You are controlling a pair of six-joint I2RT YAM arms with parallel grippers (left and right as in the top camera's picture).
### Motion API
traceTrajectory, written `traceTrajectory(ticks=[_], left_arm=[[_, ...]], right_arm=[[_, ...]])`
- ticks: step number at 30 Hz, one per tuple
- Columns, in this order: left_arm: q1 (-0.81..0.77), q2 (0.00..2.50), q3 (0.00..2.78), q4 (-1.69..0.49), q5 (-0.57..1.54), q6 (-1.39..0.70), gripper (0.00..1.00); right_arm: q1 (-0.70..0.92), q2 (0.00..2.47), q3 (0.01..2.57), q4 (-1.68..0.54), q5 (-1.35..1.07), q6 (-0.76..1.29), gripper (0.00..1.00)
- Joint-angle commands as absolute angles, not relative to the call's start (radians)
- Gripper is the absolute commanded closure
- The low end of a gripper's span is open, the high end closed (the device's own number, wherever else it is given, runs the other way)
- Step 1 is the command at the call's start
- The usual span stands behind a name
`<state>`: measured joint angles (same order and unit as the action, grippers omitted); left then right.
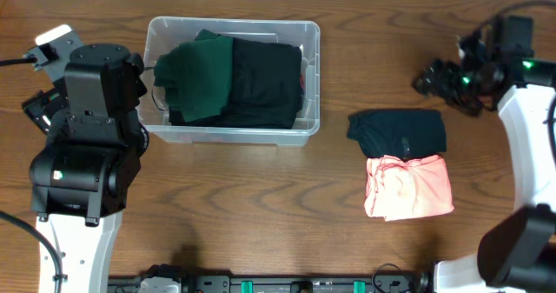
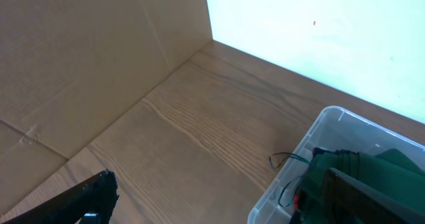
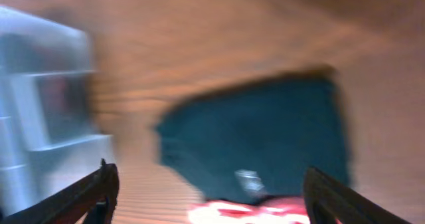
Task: Pack container
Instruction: 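Move the right gripper back and grasp the folded black shirt, then lift the black shirt into the bin and release it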
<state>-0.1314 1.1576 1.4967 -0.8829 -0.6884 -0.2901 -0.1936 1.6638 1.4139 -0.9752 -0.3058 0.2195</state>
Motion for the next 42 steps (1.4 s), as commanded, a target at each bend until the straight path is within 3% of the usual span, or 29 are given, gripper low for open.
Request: traceTrajectory(ticks=[1, 7, 18, 20, 24, 30, 34, 37, 42], left_arm=[[-0.128, 1.157, 1.505, -0.883, -0.711, -0.285, 0.02], [-0.128, 1.157, 1.504, -0.883, -0.711, -0.285, 0.02], [-0.128, 1.157, 1.504, -0.883, -0.711, -0.285, 0.02], [-0.128, 1.157, 1.505, -0.883, -0.711, -0.285, 0.02], [-0.128, 1.157, 1.505, -0.883, -0.711, -0.285, 0.02], [-0.128, 1.157, 1.504, -0.883, -0.711, -0.285, 0.02], [-0.128, 1.157, 1.504, -0.883, -0.711, -0.285, 0.02], [-0.128, 1.157, 1.504, -0.883, -0.711, -0.285, 0.02], [-0.128, 1.157, 1.504, -0.883, -0.711, -0.285, 0.02]], right_arm=[[-0.303, 1.724, 1.342, -0.959, -0.341, 0.040, 0.12], [-0.406, 1.866, 1.292, -0.895, -0.480, -0.021, 0.14], [-0.391, 2.035, 1.216, -0.767, -0.642, -0.059, 0.21], [-0.388, 2.037, 1.189, -0.727, -0.693, -0.061, 0.28], [-0.388, 2.037, 1.161, -0.720, -0.710, -0.061, 0.67], [-0.395, 1.991, 1.166, -0.740, -0.820, -0.057, 0.97], [-0.402, 1.885, 1.182, -0.698, -1.157, -0.036, 0.99], [-0.388, 1.794, 1.182, -0.525, -1.439, 0.147, 0.99], [-0.297, 1.665, 1.182, -0.262, -1.450, 0.479, 0.99]])
